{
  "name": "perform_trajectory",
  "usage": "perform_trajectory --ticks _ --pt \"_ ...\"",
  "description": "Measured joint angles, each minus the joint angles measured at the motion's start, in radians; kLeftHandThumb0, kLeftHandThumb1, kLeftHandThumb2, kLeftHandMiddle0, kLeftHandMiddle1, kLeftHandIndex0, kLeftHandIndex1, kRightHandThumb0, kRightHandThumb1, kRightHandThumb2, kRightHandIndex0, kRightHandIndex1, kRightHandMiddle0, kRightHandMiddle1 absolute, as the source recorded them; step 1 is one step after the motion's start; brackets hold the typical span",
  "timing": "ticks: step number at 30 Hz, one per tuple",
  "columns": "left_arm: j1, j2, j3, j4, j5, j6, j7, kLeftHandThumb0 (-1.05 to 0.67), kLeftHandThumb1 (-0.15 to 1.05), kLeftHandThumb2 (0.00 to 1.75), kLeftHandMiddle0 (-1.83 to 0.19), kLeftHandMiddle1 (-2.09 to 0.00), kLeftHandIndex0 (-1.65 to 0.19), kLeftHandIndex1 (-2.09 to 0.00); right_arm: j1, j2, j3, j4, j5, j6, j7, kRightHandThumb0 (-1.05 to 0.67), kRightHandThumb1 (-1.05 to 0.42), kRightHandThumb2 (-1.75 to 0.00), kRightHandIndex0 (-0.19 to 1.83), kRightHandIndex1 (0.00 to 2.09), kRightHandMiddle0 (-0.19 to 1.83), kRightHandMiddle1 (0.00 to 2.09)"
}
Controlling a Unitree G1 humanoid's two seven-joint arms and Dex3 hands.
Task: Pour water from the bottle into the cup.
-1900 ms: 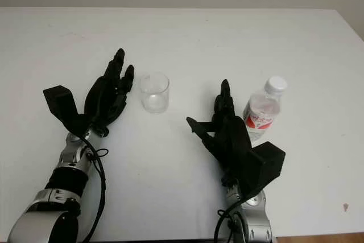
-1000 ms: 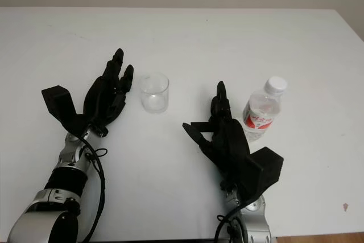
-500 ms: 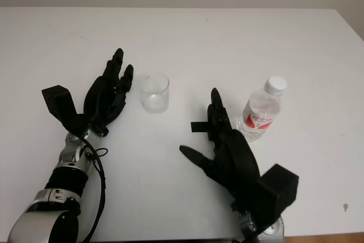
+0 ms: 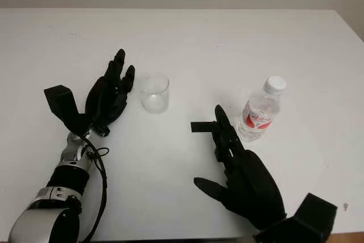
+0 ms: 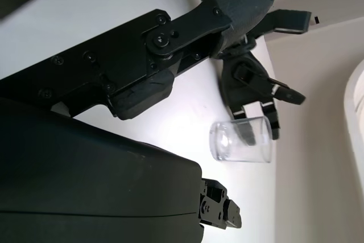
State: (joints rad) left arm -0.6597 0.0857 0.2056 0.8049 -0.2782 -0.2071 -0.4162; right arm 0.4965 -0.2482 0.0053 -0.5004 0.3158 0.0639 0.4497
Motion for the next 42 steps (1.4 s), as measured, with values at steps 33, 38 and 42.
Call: perform_trajectory --ticks 33,38,42 --pt "-0.095 -0.007 0.018 0.170 0.002 -0.055 -0.054 -0.86 1.05 0.78 0.19 0.00 0.19 0.00 0.347 -0.162 -0.391 0.127 0.210 -0.230 0.410 -0.88 -0.93 -0.05 -0.19 0.00 -0.19 0.03" --pt "-0.096 -0.005 0.020 0.171 0.004 -0.055 -0.050 -0.87 1.05 0.80 0.19 0.00 0.19 0.00 0.355 -0.148 -0.414 0.127 0.203 -0.232 0.381 -0.88 -0.93 -0.06 -0.19 0.00 -0.19 0.04" --pt "-0.099 -0.002 0.022 0.171 0.004 -0.055 -0.049 -0.87 1.05 0.82 0.19 0.00 0.19 0.00 0.355 -0.137 -0.431 0.133 0.193 -0.250 0.367 -0.88 -0.94 -0.06 -0.19 0.00 -0.19 0.00"
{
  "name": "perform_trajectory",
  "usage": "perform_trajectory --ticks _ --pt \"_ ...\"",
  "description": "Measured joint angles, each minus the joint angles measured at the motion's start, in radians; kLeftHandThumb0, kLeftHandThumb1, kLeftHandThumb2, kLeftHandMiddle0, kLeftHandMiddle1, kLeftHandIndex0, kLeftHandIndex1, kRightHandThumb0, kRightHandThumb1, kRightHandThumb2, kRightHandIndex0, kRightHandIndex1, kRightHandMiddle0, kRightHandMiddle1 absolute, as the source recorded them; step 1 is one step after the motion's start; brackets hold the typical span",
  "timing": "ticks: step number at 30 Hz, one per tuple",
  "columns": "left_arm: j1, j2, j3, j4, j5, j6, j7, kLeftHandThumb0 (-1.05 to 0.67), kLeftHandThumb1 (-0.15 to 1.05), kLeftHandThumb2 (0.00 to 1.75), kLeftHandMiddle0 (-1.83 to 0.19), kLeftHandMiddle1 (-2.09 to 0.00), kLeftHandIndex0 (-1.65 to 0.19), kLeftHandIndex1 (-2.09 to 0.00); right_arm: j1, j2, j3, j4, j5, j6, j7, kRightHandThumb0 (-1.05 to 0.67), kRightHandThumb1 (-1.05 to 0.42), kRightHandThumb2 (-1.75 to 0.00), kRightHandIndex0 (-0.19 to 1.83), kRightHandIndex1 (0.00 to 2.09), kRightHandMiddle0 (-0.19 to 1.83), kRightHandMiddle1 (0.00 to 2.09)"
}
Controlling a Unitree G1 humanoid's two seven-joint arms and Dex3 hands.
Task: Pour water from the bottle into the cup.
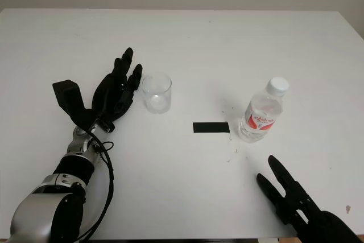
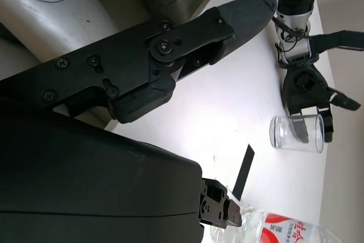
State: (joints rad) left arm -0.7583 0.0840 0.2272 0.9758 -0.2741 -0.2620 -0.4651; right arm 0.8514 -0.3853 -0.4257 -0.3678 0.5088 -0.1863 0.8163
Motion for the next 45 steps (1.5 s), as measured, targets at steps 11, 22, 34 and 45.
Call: perform_trajectory --ticks 11,22,34,45 --pt "-0.009 0.023 0.004 0.011 0.000 0.004 -0.009 -0.86 1.05 0.81 0.19 0.00 0.19 0.00 0.020 0.055 -0.069 -0.014 -0.031 0.007 -0.139 -0.94 -0.98 -0.07 -0.19 0.00 -0.19 0.01" --pt "-0.022 0.032 0.017 0.043 0.000 -0.007 -0.029 -0.86 1.05 0.81 0.19 0.00 0.19 0.00 -0.055 0.055 -0.087 -0.014 -0.047 0.013 -0.213 -1.01 -0.98 -0.06 -0.18 0.03 -0.09 0.07" --pt "-0.022 0.028 0.018 0.042 0.000 -0.008 -0.025 -0.85 1.05 0.83 0.19 0.00 0.19 0.00 -0.304 0.040 -0.034 -0.080 -0.146 0.139 -0.388 -0.97 -0.98 -0.05 -0.19 0.04 -0.11 0.05" --pt "-0.022 0.027 0.020 0.040 -0.001 -0.008 -0.022 -0.85 1.05 0.84 0.19 0.00 0.19 0.00 -0.563 0.041 0.075 0.030 -0.261 0.144 -0.465 -1.00 -0.99 -0.06 -0.19 0.00 -0.19 0.00"
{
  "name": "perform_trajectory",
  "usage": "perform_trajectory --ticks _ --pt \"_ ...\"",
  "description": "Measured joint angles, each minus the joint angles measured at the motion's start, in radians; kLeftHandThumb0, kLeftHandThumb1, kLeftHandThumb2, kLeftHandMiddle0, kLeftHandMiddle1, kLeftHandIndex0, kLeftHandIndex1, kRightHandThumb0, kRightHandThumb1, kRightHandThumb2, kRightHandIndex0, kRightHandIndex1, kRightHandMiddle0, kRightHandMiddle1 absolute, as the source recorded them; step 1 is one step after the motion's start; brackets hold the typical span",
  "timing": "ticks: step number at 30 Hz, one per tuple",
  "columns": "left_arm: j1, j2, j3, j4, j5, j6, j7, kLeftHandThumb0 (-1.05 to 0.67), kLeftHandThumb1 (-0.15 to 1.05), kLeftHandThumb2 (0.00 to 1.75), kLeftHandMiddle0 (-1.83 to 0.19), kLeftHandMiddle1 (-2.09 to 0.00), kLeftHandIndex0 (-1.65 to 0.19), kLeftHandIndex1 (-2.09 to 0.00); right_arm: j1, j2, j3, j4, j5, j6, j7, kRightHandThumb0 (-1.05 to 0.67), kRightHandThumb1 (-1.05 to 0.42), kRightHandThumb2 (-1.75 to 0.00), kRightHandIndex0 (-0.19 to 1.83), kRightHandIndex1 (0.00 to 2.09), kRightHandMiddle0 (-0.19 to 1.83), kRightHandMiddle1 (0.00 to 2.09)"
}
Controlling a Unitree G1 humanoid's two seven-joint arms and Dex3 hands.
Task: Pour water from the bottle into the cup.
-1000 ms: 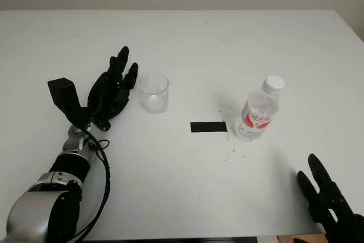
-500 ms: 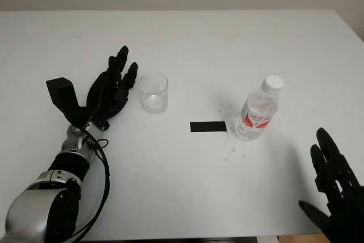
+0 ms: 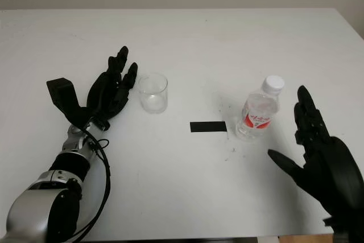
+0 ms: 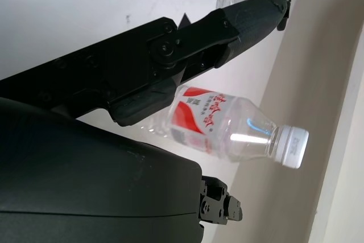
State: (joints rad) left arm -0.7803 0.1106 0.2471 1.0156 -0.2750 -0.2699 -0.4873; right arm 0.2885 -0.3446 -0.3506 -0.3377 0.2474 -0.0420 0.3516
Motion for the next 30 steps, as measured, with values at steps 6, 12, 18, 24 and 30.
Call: perform_trajectory --ticks 6,12,18,24,30 --pt "0.000 0.000 0.003 -0.001 -0.001 0.000 -0.001 -0.85 1.05 0.84 0.19 0.00 0.19 0.00 -0.064 0.026 0.060 0.042 -0.112 -0.013 -0.086 -1.05 -1.03 -0.07 -0.19 0.00 -0.19 0.00" --pt "0.000 0.002 0.002 -0.001 0.001 -0.001 0.000 -0.85 1.05 0.84 0.19 0.00 0.19 0.00 -0.098 0.073 0.094 0.046 -0.214 -0.033 -0.196 -1.05 -1.02 -0.06 -0.19 0.00 -0.19 0.00" --pt "0.000 0.004 0.003 -0.003 0.002 -0.001 0.003 -0.85 1.05 0.82 0.19 0.00 0.19 0.00 -0.114 0.092 0.124 0.040 -0.244 -0.031 -0.226 -1.05 -1.02 -0.05 -0.19 0.00 -0.19 0.00" --pt "0.000 0.006 0.004 -0.003 0.000 0.000 0.002 -0.84 1.05 0.81 0.19 0.00 0.19 0.00 -0.151 0.098 0.151 0.042 -0.251 -0.009 -0.237 -1.05 -1.01 -0.05 -0.19 0.00 -0.19 0.00" --pt "0.000 0.007 0.012 -0.003 -0.004 0.002 0.004 -0.86 1.05 0.76 0.19 0.00 0.19 0.00 -0.197 0.120 0.154 0.114 -0.229 -0.026 -0.247 -1.05 -1.03 -0.06 -0.19 0.00 -0.19 0.00"
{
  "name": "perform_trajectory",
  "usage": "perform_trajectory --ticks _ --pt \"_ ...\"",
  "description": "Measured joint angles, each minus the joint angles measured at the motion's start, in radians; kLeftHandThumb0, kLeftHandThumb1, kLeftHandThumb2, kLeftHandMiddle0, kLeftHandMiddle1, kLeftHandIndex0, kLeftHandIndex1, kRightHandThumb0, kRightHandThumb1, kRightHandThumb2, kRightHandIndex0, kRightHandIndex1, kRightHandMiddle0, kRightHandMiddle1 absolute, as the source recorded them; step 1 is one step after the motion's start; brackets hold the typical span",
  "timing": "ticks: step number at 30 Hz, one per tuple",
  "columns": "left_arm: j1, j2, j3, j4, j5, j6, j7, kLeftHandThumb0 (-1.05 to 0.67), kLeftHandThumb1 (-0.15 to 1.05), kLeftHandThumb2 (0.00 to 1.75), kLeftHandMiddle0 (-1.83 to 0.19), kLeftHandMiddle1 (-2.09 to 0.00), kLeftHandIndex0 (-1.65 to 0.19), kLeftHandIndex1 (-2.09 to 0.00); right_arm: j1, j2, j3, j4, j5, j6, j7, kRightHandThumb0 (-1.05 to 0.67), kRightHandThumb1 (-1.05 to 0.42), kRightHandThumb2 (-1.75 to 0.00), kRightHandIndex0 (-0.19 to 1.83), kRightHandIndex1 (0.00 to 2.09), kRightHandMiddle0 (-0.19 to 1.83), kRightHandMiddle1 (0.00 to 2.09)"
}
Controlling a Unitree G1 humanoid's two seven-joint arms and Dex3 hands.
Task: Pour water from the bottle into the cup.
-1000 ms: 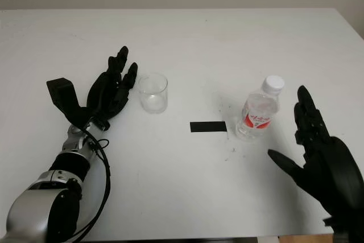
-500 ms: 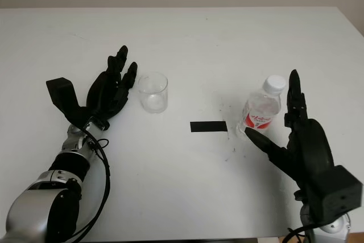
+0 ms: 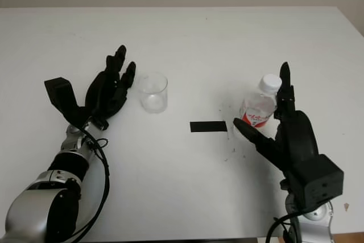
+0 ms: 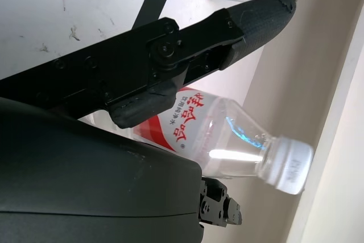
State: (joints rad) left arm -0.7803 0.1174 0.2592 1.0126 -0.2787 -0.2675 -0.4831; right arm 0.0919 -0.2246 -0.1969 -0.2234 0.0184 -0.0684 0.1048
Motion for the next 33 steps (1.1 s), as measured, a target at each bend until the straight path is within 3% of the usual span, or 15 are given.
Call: perform_trajectory --ticks 15,24,28,33 --pt "0.000 0.004 0.003 -0.014 0.000 0.002 -0.010 -0.87 1.05 0.75 0.19 0.00 0.19 0.00 -0.214 0.013 -0.030 0.367 0.059 -0.056 -0.037 -1.02 -0.97 -0.04 -0.19 0.00 -0.19 0.00" --pt "0.000 0.007 0.007 -0.014 -0.005 0.001 -0.025 -0.86 1.05 0.72 0.19 0.00 0.19 0.00 -0.242 0.011 -0.029 0.425 0.058 -0.095 -0.033 -1.01 -0.94 -0.04 -0.19 0.00 -0.19 0.00" --pt "0.000 0.007 0.007 -0.014 -0.005 0.001 -0.021 -0.86 1.05 0.74 0.19 0.00 0.19 0.00 -0.242 0.014 -0.030 0.425 0.110 -0.096 0.012 -0.93 -0.89 -0.03 -0.19 0.00 -0.19 0.00" --pt "0.000 0.002 0.005 -0.018 -0.003 0.001 0.005 -0.86 1.05 0.74 0.19 0.00 0.19 0.00 -0.241 0.010 -0.010 0.387 0.118 -0.074 0.047 -0.78 -0.84 -0.04 0.04 0.13 0.11 0.17"
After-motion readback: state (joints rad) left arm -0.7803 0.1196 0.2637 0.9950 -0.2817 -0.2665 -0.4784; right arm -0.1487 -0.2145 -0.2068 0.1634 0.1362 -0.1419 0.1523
